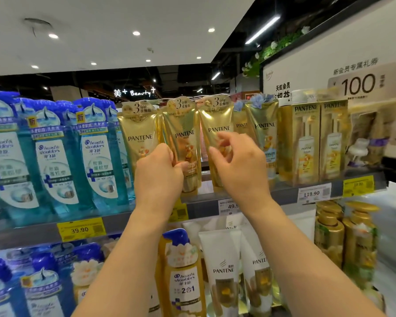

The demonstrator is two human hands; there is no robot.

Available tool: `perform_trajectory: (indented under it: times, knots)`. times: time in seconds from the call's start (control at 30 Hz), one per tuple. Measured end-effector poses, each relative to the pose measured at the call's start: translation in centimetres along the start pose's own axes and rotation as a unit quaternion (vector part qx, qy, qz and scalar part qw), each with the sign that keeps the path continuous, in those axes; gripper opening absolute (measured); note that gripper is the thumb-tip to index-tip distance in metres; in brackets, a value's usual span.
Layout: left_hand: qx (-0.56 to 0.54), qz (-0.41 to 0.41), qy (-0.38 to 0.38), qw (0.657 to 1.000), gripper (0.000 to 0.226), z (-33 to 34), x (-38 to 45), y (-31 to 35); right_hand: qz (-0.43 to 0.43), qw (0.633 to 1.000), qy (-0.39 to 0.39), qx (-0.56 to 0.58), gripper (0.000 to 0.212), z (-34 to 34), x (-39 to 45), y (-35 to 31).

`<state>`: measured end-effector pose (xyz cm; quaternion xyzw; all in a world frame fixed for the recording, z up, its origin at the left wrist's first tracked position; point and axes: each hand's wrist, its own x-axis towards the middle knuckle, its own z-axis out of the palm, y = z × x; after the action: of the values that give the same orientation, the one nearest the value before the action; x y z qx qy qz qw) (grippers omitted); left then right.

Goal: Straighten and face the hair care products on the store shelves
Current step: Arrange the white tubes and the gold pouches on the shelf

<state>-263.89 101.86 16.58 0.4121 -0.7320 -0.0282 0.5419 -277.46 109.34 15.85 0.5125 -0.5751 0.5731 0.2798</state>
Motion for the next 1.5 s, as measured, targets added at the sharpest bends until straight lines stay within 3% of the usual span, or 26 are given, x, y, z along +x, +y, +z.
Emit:
perform_trajectory:
  times: [0.1, 0.27, 0.53, 0.83, 1.03, 1.2, 1.5]
  knots:
    - [-0.028, -0.001, -0.001, 1.0, 0.048, -0.5, -0.1, 0.1, 0.082, 0.981, -0.168, 0.054, 0.049, 0.5, 0.9, -0.4]
    - [-0.044, -0.006, -0.025, 0.999, 0.047, -1.4, 0.2, -0.3, 0.137, 0.953, -0.249, 0.104, 0.06, 1.7, 1.4, -0.4]
    - [-0.074, -0.009, -0.043, 0.996, 0.034, -2.4, 0.0, -1.1, 0.16, 0.955, -0.223, 0.115, 0.04, 3.3, 1.1, -0.6]
    - [0.067, 0.043, 0.132, 0.988, 0.035, -4.8, -1.3, -2.8, 0.129, 0.976, -0.176, 0.02, 0.043, 3.7, 0.1, -1.4]
    - [0.132, -0.017, 0.061, 0.989, 0.057, -3.6, -1.3, -3.3, 0.128, 0.976, -0.179, 0.006, 0.042, 3.8, -0.5, -1.5]
    - [0.178, -0.035, 0.027, 0.983, 0.061, -2.5, -0.8, -3.3, 0.139, 0.973, -0.184, 0.009, 0.049, 3.8, -0.6, -1.5]
    - [0.21, -0.017, 0.059, 0.976, 0.059, -3.0, -0.6, -3.8, 0.143, 0.963, -0.229, 0.02, 0.065, 3.7, -0.3, -1.3]
